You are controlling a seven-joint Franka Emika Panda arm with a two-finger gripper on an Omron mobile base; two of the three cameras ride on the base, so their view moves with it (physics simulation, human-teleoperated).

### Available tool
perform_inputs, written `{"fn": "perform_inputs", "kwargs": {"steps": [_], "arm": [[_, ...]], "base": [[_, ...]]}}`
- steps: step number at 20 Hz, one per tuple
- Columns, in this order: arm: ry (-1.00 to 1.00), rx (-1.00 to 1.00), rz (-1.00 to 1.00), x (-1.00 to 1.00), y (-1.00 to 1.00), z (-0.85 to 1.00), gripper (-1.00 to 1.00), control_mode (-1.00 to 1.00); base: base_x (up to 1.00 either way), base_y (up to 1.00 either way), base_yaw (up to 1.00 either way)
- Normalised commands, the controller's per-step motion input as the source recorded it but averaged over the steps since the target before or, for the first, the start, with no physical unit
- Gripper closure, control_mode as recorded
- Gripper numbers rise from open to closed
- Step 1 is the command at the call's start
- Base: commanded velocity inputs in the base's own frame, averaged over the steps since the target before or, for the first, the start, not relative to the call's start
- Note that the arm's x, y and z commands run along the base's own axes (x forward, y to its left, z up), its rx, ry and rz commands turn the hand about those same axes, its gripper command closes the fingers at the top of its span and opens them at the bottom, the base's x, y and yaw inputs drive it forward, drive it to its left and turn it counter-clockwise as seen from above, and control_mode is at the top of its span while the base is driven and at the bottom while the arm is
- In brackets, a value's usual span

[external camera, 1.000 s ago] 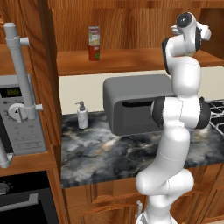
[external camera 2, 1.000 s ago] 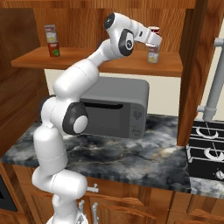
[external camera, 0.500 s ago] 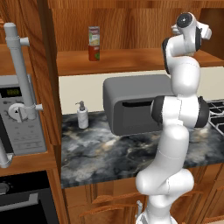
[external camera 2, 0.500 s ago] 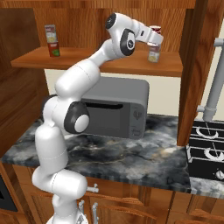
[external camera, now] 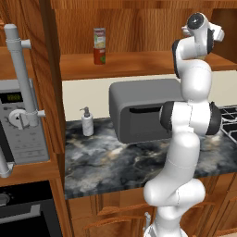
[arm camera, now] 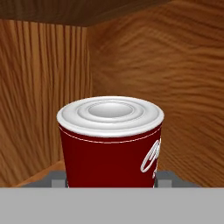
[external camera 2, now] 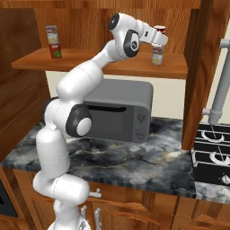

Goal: Stack two cans on top of the other two cans in the cabinet.

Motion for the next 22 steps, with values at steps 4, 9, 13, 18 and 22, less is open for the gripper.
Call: {"fn": "perform_inputs", "kwargs": {"steps": [4, 9, 13, 18, 22], "arm": [[-0.01, 0.0, 0.0, 0.01, 0.0, -0.03, 1.0, -1.0], [0.0, 0.0, 0.0, 0.08, -0.03, -0.08, 1.0, -1.0], [0.0, 0.0, 0.0, 0.04, -0.05, -0.06, 1.0, -1.0], [0.0, 0.0, 0.0, 0.0, -0.09, 0.0, 1.0, -1.0], [0.0, 0.0, 0.0, 0.0, -0.08, -0.01, 1.0, -1.0]], "base": [[0.0, 0.0, 0.0], [0.0, 0.0, 0.0], [0.0, 0.0, 0.0], [0.0, 0.0, 0.0], [0.0, 0.0, 0.0]]}}
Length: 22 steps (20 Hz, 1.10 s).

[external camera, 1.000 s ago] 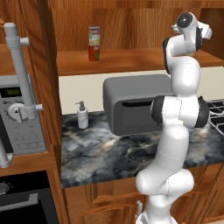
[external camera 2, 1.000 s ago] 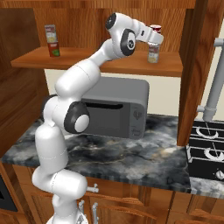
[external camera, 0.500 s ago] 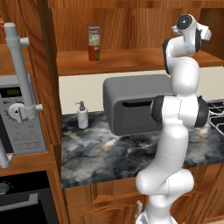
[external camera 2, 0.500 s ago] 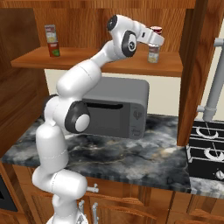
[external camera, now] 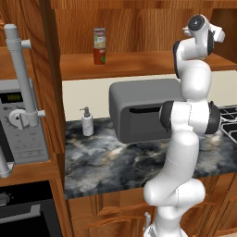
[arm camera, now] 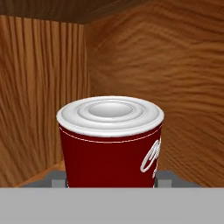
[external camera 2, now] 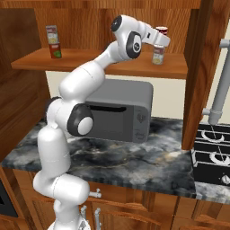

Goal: Stack two cans on top of the other two cans in the cabinet.

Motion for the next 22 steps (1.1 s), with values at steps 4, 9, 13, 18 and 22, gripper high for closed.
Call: {"fn": "perform_inputs", "kwargs": {"steps": [4, 9, 13, 18, 22], "arm": [[0.0, 0.0, 0.0, 0.0, -0.06, -0.08, 1.0, -1.0], [0.0, 0.0, 0.0, 0.0, -0.03, -0.07, 1.0, -1.0], [0.0, 0.0, 0.0, 0.0, 0.0, -0.01, 1.0, -1.0], [0.0, 0.0, 0.0, 0.0, 0.0, -0.1, 1.0, -1.0], [0.0, 0.0, 0.0, 0.0, 0.0, -0.17, 1.0, -1.0]], "base": [[0.0, 0.0, 0.0], [0.0, 0.0, 0.0], [0.0, 0.0, 0.0], [0.0, 0.0, 0.0], [0.0, 0.0, 0.0]]}}
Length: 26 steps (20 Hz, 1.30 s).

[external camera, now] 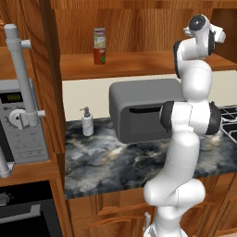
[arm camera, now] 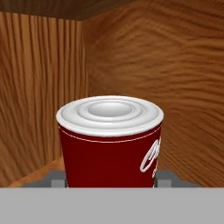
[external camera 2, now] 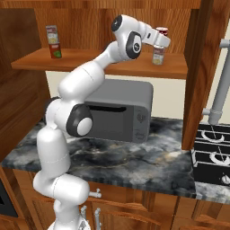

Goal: Stack two cans on top of the other two cans in the cabinet.

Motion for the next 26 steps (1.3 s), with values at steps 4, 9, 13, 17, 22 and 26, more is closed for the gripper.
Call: {"fn": "perform_inputs", "kwargs": {"steps": [4, 9, 13, 17, 22, 26], "arm": [[0.0, 0.0, 0.0, 0.0, 0.0, -0.13, 1.0, -1.0], [0.0, 0.0, 0.0, 0.0, 0.0, -0.1, 1.0, -1.0], [0.0, 0.0, 0.0, 0.0, 0.0, -0.1, -1.0, -1.0], [0.0, 0.0, 0.0, 0.0, 0.0, -0.07, -1.0, -1.0], [0.0, 0.0, 0.0, 0.0, 0.0, -0.02, -1.0, -1.0], [0.0, -0.01, 0.0, -0.07, 0.0, 0.0, -1.0, -1.0]], "base": [[0.0, 0.0, 0.0], [0.0, 0.0, 0.0], [0.0, 0.0, 0.0], [0.0, 0.0, 0.0], [0.0, 0.0, 0.0], [0.0, 0.0, 0.0]]}}
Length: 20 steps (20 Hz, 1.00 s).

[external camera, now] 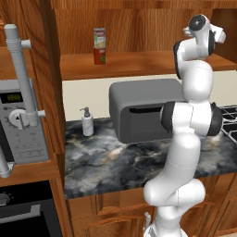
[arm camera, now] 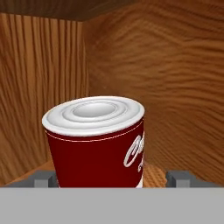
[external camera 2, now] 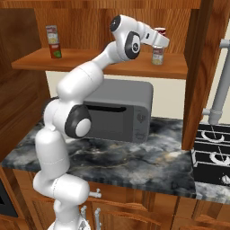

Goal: Stack two cans on top of the other two cans in the cabinet.

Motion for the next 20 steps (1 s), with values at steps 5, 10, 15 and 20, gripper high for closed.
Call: {"fn": "perform_inputs", "kwargs": {"steps": [5, 10, 15, 20], "arm": [[0.0, -0.02, 0.0, -0.22, 0.0, 0.0, -1.0, -1.0], [0.0, 0.0, 0.0, -0.37, 0.14, -0.09, -1.0, -1.0], [0.0, 0.0, 0.0, -0.26, 0.31, -0.15, -1.0, -1.0], [0.0, 0.0, 0.02, -0.29, 0.29, -0.12, -1.0, -1.0]], "base": [[0.0, 0.0, 0.0], [0.0, 0.0, 0.0], [0.0, 0.0, 0.0], [0.0, 0.0, 0.0]]}}
